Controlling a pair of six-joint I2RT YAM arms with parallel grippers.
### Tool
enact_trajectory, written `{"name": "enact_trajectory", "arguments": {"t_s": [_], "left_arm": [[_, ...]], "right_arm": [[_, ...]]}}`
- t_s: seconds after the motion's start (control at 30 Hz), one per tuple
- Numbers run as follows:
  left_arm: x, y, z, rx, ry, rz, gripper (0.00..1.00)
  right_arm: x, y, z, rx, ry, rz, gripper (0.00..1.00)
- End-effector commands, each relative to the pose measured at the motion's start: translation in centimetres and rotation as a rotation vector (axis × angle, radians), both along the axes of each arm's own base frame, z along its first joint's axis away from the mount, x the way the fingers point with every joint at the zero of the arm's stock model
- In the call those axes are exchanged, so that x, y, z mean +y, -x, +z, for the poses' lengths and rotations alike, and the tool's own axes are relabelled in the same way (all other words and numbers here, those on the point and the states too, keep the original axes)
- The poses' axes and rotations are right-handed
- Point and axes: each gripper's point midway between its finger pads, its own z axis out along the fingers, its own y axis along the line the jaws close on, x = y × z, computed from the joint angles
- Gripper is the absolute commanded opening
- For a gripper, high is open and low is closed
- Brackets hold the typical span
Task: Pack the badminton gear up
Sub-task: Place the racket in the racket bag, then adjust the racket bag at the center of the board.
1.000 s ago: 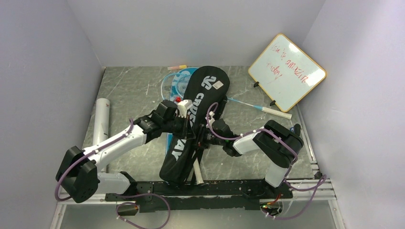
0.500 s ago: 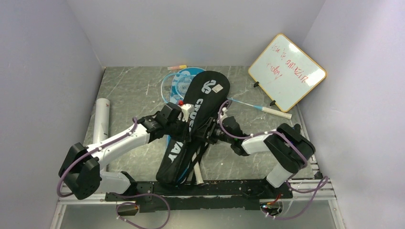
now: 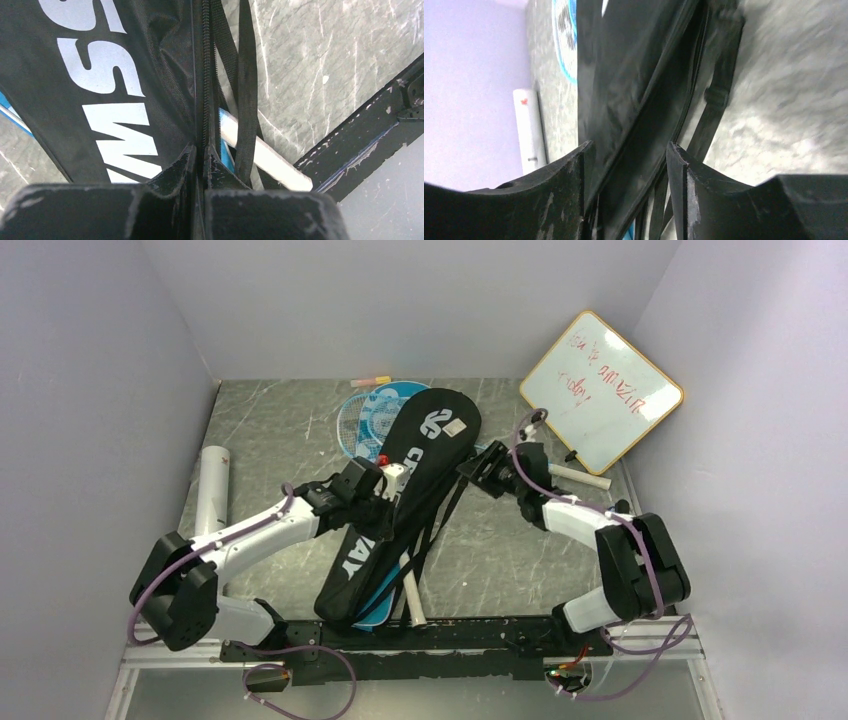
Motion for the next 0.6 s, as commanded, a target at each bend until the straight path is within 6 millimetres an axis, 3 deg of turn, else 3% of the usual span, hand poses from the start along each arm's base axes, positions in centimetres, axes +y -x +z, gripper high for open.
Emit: {"name": "enact_trajectory", "arguments": {"t_s": [0.0,0.17,0.3,0.43,0.57], "left_arm": [[-0.1,0.1,-0.3,-0.003,-0.022,-0.044,0.08],[-0.2,0.1,-0.7,0.003,-0.024,-0.039,0.09],[0.0,0.0,-0.8,-0.013,-0.060,-0.036,0.21],[-0.1,-0.1,-0.7,-0.039,-0.097,-0.039,0.23],[-0.6,0.2,-1.0,-0.051,-0.112,-0.058,0.26]], "right_arm": [[-2.8,-3.2,0.9,-0.028,0.046,-0.057,0.54],[-3.1,-6.3,0.4,-0.015,0.039,-0.066,0.36],[-3.3,-7.7,-0.5,-0.004,0.068,-0.087,0.32],[-3.9,-8.6,-2.3,0.024,0.121,-0.108,0.40],[-2.5,-8.8,-3.4,0.028,0.077,-0.046,0.56]]}}
